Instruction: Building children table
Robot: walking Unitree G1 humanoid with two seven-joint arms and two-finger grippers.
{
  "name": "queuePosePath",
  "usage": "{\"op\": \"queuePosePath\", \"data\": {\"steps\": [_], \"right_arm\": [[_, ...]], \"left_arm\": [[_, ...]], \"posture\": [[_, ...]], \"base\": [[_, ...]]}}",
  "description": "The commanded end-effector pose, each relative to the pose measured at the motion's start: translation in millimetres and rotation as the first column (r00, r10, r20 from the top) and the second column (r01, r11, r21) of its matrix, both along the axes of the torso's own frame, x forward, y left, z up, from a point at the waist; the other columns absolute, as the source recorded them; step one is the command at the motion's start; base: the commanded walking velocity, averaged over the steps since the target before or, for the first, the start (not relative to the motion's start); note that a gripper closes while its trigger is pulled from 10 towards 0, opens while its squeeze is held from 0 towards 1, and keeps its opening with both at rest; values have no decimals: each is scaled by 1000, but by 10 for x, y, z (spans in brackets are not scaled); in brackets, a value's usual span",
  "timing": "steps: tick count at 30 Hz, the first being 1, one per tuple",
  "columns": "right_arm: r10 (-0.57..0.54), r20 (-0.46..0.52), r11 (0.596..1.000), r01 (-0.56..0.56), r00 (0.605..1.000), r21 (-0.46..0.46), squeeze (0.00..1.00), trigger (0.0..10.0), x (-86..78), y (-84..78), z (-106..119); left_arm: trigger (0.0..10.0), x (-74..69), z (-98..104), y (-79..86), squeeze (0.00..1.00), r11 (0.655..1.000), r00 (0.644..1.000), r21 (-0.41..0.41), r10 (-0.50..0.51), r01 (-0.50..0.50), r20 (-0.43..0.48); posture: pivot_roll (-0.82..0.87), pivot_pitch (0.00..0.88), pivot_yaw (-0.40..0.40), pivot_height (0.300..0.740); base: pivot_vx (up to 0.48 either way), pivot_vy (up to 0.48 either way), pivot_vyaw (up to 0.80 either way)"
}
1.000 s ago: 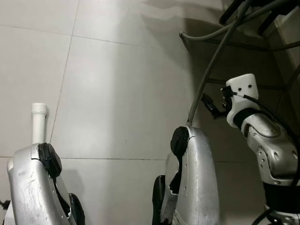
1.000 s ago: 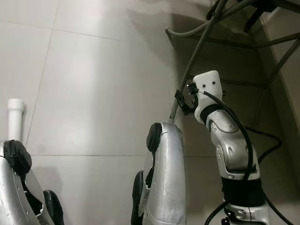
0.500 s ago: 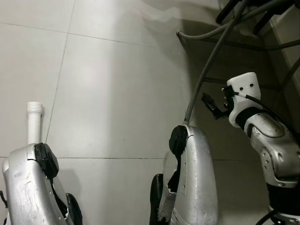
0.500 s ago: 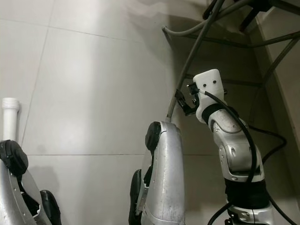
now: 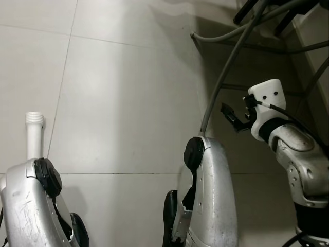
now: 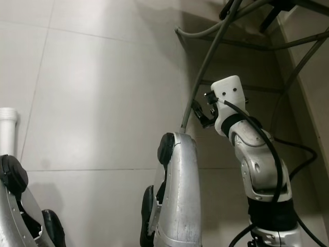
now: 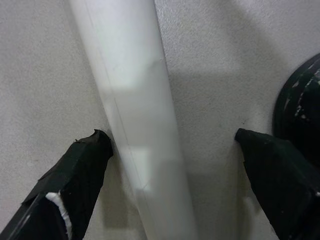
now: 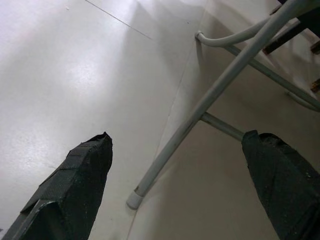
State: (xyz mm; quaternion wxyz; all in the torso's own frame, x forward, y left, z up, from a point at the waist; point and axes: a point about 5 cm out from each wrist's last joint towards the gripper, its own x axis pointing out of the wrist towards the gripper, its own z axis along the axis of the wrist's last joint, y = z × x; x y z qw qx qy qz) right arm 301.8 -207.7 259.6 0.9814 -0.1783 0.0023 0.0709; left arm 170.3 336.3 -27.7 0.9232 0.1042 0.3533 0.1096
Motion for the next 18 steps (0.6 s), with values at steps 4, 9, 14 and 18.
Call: {"op": "queuePosePath", "data": {"steps": [4, 9, 14, 18], "right_arm": [[-18, -24, 1000, 18, 1000, -10, 0, 10000, -53, -70, -33], [-20, -26, 1000, 19, 999, -13, 0, 10000, -63, -91, -19], [-22, -37, 1000, 22, 999, -1, 0, 10000, -56, -90, -37], [-23, -41, 1000, 23, 999, 4, 0, 10000, -52, -87, -44]], "left_arm": [[7765, -221, -255, -207, 0, 998, 992, -55, -7, 0, -122], [0, -257, -299, -250, 0, 999, 988, -39, -25, 19, -155], [0, -319, -321, -223, 0, 1000, 980, -20, -25, 21, -196], [0, -338, -323, -206, 0, 1000, 978, -15, -18, 15, -207]], "posture": [[-484, 532, -289, 300], [-487, 533, -291, 300], [-481, 535, -290, 300], [-477, 534, -290, 300]], "base": [[0, 0, 0], [0, 0, 0], [0, 0, 0], [0, 0, 0]]}}
